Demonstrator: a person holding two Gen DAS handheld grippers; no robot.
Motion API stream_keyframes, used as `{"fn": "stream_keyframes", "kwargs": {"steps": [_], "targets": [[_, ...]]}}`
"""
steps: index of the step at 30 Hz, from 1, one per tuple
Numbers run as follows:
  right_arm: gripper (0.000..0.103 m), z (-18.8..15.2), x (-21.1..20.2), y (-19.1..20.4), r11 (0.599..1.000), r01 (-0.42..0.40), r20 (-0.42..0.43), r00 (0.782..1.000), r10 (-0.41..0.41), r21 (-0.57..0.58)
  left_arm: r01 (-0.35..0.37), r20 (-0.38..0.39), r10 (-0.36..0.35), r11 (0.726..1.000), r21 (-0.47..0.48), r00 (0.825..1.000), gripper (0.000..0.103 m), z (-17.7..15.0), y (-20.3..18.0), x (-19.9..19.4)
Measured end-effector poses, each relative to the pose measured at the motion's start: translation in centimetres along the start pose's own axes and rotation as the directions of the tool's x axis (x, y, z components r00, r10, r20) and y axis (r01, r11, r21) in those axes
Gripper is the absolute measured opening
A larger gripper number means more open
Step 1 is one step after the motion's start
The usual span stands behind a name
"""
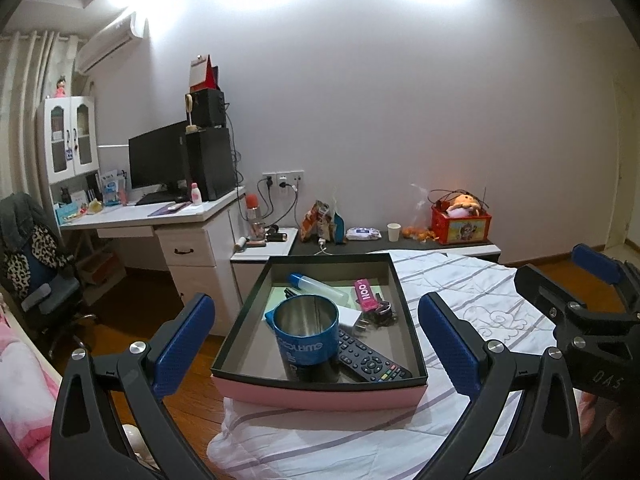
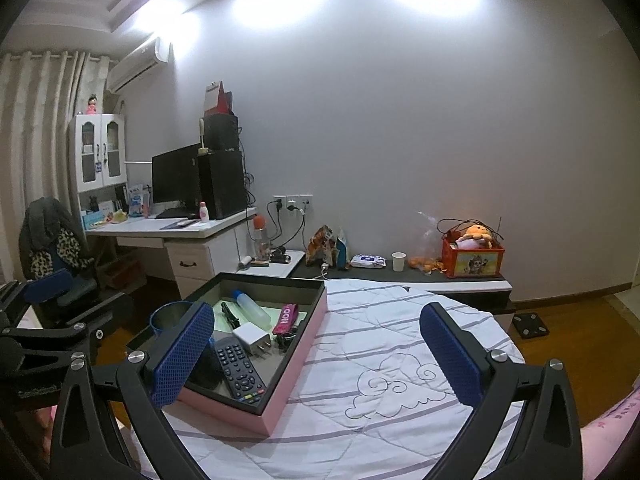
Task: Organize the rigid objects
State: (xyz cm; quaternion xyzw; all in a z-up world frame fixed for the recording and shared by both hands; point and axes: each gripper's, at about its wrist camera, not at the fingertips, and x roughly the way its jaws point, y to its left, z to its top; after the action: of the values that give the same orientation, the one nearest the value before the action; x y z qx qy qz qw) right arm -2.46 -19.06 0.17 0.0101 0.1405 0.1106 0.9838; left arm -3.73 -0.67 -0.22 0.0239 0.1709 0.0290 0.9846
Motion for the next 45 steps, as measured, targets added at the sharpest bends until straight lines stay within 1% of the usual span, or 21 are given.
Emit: {"fn": "stream_keyframes", "kwargs": {"steps": [9, 16, 24, 30, 45], "targets": [[0.103, 0.0, -0.4, 0.0, 1.000, -0.016, 0.003, 1.000, 0.016, 0.007, -0.012, 0.012, 0.011, 1.000, 0.006, 1.000, 0.103, 0.3, 0.1, -0.9], [0.103, 0.0, -0.8, -0.1, 1.000, 0.003, 0.012, 1.000, -0.003, 0.009, 0.003, 0.005, -0.003, 1.000, 0.022, 1.000, 0.103, 0.3, -0.4, -0.9], [0.103, -0.3, -0.8, -0.3, 1.000, 0.011, 0.001, 1.000, -0.011, 0.016, 0.009, -0.005, -0.009, 1.000, 0.027, 1.000, 0.103, 0.3, -0.7, -0.7], [0.103, -0.4, -1.2, -0.5, 0.999, 0.043, -0.001, 0.999, -0.043, 0.016, 0.025, -0.013, -0.025, 0.999, 0.033, 1.000, 0.103, 0.2, -1.0, -0.6], [0.103, -0.6, -1.0, -0.5, 0.999, 0.045, -0.017, 0.999, -0.045, 0.016, 0.029, -0.017, -0.029, 0.999, 0.031, 0.999, 0.103, 0.1, -1.2, -0.2]]}}
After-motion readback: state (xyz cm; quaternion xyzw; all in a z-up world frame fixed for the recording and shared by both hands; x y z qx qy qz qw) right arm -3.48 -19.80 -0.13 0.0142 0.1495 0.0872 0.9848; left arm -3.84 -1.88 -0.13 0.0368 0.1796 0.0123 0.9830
